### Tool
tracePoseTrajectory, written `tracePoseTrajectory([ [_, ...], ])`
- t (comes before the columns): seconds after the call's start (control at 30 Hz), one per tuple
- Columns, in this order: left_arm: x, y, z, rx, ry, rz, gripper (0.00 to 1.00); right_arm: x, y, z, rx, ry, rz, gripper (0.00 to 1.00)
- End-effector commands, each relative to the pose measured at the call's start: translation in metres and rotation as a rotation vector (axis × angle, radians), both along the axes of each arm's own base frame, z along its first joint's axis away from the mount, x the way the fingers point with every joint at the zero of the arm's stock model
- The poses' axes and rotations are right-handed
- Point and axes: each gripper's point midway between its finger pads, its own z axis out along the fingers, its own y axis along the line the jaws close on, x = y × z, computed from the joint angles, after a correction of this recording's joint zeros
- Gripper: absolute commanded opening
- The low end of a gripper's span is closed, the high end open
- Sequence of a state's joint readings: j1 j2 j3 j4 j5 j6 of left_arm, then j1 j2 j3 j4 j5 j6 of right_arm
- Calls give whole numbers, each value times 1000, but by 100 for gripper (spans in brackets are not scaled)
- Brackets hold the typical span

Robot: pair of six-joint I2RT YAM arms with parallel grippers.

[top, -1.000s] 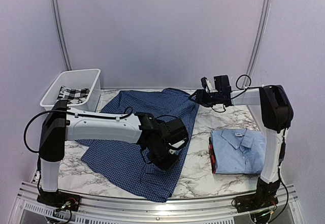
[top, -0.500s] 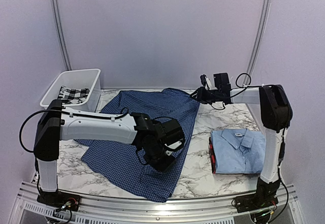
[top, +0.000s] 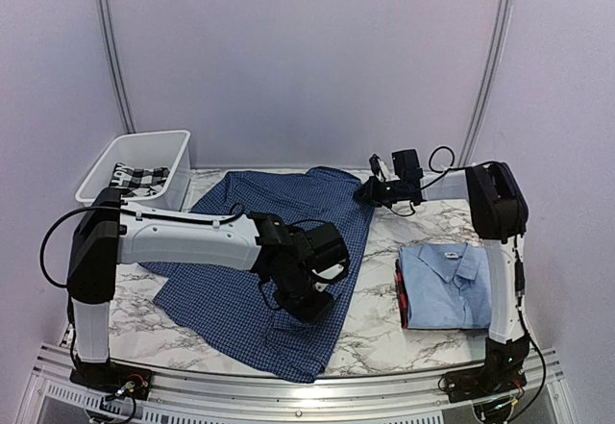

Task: Fold and stack the long sleeve shirts
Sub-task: Adjust the sleeve of the 1/3-folded shirt, then smooth out the 1/3-folded shirt at the center of the board.

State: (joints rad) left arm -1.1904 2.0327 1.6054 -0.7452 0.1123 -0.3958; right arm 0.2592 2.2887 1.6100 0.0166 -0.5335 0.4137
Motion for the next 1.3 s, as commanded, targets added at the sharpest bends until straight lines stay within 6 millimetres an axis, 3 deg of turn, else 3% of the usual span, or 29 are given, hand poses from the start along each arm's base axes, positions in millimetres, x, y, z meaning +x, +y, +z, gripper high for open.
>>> tracePoseTrajectory([
  [0.0, 3, -4, -3, -17, 8, 2, 0, 17, -5, -22, -10, 40, -16, 10],
  [0.13, 2, -5, -1, -31, 12, -1, 7, 30, -4, -32, -13, 53, -19, 13],
  [0.23, 0, -6, 1, -46, 20, -9, 18, 35, -2, -28, -15, 49, -14, 16],
  [0.4, 2, -5, 14, -88, 16, 2, 38, 35, 1, 15, -6, -4, 3, 25],
  [0.57, 23, 7, 22, -128, 15, 97, 41, 11, 21, 60, 5, -47, 58, 30],
  [0.73, 40, 26, 14, -143, 40, 179, 39, -33, 47, 69, 51, -39, 115, 31],
  [0.87, 46, 43, 7, -134, 54, 213, 36, -57, 62, 51, 81, 0, 149, 31],
  [1.0, 46, 59, 0, -118, 57, 226, 36, -59, 65, 28, 95, 38, 149, 30],
  [1.27, 34, 68, -15, -130, 91, 222, 35, -13, 35, 3, 125, 72, 63, 29],
])
